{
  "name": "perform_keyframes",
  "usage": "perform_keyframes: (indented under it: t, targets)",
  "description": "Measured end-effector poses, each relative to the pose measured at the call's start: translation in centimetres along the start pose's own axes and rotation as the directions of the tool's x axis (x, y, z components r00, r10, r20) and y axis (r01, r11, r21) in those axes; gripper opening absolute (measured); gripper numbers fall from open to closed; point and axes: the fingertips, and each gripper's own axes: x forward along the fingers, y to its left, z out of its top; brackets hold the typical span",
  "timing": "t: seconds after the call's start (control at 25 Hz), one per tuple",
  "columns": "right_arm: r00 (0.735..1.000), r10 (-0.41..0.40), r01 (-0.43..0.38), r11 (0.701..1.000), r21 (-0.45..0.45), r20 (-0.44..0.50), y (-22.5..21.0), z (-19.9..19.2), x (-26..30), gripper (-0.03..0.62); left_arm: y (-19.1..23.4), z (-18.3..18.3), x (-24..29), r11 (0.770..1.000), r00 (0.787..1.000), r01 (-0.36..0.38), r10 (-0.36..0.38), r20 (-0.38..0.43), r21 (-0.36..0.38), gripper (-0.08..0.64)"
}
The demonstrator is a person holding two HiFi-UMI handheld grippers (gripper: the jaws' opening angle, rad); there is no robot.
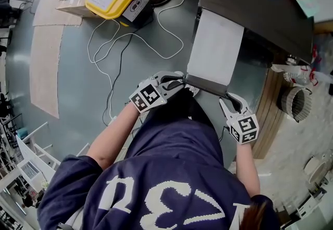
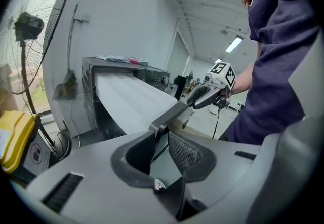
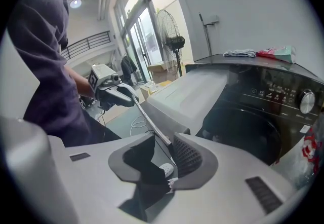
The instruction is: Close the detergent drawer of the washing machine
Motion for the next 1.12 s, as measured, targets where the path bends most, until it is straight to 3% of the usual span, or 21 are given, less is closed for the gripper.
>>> perform_keyframes:
  t: [0.2,0.8,1.12]
  targets:
    - [1.0,0.015,-0.015,1.0,0.019,0.008,0.1,0.1,0.0,0.129,0.0,0.2,-0.1,0.999,1.0,0.006,-0.005,-0.021,0.032,0.091]
    - [0.997,0.022,-0.023,1.0,0.01,0.068,-0.1,2.4,-0.3,0.121,1.5,1.7,-0.8,0.998,0.998,-0.055,0.056,0.03,-0.044,0.092]
    - [0.997,0.001,-0.001,1.0,0.007,0.077,-1.8,3.5,-0.3,0.123,2.6,3.0,-0.1,0.997,0.996,-0.07,0.072,0.048,-0.044,0.092]
